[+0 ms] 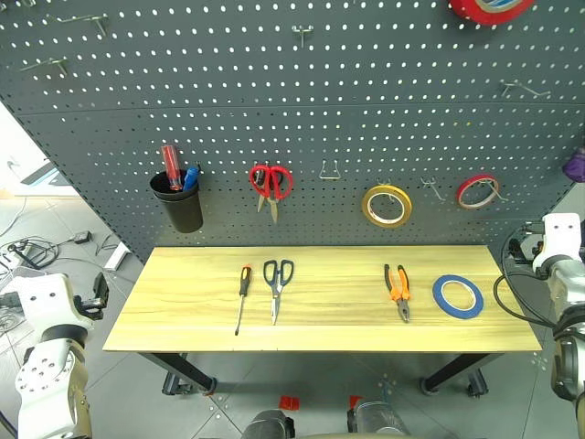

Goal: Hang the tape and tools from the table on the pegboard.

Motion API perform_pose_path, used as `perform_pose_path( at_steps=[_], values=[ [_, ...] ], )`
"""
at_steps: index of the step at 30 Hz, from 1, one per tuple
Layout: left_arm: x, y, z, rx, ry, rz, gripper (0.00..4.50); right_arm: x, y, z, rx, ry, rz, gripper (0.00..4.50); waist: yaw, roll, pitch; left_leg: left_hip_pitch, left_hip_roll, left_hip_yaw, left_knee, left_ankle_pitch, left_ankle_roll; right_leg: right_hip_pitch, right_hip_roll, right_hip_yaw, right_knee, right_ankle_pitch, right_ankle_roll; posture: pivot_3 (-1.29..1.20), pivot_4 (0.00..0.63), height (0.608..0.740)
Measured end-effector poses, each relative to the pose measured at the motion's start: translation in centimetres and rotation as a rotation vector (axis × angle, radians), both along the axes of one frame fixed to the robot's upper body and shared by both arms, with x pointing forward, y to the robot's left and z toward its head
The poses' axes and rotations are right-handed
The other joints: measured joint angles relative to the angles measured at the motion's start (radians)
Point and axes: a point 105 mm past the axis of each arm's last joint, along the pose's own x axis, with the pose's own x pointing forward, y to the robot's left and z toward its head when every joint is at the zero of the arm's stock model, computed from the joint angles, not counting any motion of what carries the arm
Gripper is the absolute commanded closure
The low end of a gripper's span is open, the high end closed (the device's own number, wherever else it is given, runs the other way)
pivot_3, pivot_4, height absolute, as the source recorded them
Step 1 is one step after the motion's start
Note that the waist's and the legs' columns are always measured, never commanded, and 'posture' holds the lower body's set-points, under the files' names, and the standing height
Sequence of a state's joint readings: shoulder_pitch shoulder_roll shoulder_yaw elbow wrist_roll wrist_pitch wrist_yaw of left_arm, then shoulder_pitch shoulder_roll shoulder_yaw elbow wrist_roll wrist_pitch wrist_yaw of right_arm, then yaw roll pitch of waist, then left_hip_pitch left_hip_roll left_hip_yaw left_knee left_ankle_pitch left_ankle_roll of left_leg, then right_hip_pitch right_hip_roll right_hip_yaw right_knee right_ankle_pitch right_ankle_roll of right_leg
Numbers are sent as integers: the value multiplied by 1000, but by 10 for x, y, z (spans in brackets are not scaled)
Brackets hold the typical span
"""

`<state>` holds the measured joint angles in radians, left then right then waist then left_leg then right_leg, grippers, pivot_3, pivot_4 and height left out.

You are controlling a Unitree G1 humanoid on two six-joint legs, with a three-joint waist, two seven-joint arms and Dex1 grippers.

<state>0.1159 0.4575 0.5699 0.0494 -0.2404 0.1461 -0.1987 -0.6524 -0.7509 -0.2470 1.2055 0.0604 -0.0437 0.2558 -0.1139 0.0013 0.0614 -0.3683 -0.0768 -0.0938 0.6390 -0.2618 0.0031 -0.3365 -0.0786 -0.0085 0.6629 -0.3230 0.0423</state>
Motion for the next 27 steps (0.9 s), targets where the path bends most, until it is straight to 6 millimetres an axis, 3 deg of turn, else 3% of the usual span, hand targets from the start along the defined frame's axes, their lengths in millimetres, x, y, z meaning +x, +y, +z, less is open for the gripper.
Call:
perform_pose_path(
  at_steps=[11,15,20,23,27],
  values=[
    [0,1,-6,31,52,-15,1172,-4,-1,-6,3,18,3,0,-1,0,0,0,0,0,0,0,0,0,0,0,0,0,0,-201,54,740],
    [0,-15,-12,-2,80,-91,1172,-9,4,-16,21,59,58,0,-3,-4,9,0,0,0,0,0,0,0,0,0,0,0,0,-236,79,740],
    [12,-55,-9,-23,98,-260,1172,-20,25,-31,46,147,209,0,-1,-2,27,-3,1,-1,1,0,0,-1,0,0,-1,0,0,-285,130,740],
    [17,-95,-8,-45,123,-451,1172,-25,55,-33,34,155,339,0,-3,3,44,-7,1,-1,2,0,1,-5,0,0,0,0,0,-307,172,740],
    [27,-153,4,51,145,-747,1172,-31,92,-28,60,187,475,0,-4,9,86,-13,2,0,5,0,1,-12,1,0,2,4,-2,-321,216,740]
  ],
)
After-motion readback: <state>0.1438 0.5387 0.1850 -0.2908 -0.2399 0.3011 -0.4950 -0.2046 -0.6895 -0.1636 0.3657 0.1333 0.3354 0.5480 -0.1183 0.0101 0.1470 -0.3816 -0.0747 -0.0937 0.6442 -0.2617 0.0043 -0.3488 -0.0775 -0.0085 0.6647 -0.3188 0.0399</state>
